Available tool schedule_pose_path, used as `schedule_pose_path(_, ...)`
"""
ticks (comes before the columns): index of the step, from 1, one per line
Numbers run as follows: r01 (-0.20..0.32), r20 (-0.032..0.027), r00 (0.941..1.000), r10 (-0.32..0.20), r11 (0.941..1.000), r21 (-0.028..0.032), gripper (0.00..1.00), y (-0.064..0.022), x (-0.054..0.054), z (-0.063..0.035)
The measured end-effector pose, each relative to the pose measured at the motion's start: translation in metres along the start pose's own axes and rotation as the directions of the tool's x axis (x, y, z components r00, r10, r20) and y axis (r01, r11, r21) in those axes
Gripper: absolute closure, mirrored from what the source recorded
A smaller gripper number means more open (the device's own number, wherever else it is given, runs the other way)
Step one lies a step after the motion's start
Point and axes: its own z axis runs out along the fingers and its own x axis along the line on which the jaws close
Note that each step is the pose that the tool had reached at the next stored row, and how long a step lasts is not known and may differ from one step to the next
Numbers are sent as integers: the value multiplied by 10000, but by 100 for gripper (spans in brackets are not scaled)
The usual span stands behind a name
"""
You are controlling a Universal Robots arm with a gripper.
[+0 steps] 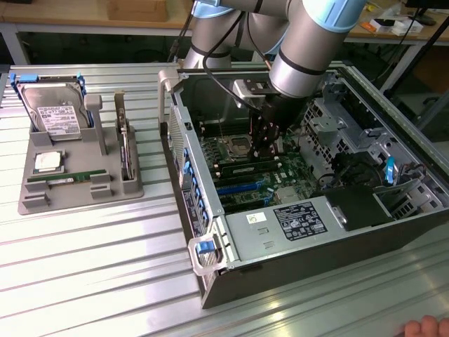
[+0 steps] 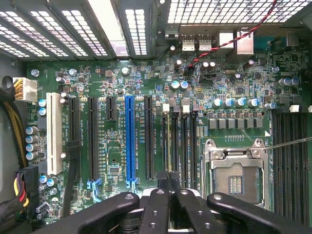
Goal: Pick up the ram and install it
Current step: 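Press down the ram until it locks into place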
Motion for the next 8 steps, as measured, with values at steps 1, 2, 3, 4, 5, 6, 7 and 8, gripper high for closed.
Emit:
schedule_pose_path(1, 1, 2, 10000, -1, 10000, 12, 89, 4, -2, -91)
schedule_pose_path(2, 0, 3, 10000, 0, 10000, 35, 89, 5, -2, -128)
schedule_pose_path(3, 2, 4, 10000, -2, 10000, 100, 89, 7, -3, -162)
schedule_pose_path(4, 4, 5, 10000, -4, 9998, 189, 89, 9, -3, -177)
schedule_pose_path(5, 10, 6, 10000, -10, 9996, 276, 89, 9, -3, -183)
schedule_pose_path(6, 14, 11, 10000, -14, 9991, 420, 89, 10, -3, -193)
schedule_pose_path(7, 16, 14, 10000, -17, 9991, 435, 89, 9, -4, -193)
schedule_pose_path(8, 16, 11, 10000, -16, 9990, 437, 89, 10, -3, -197)
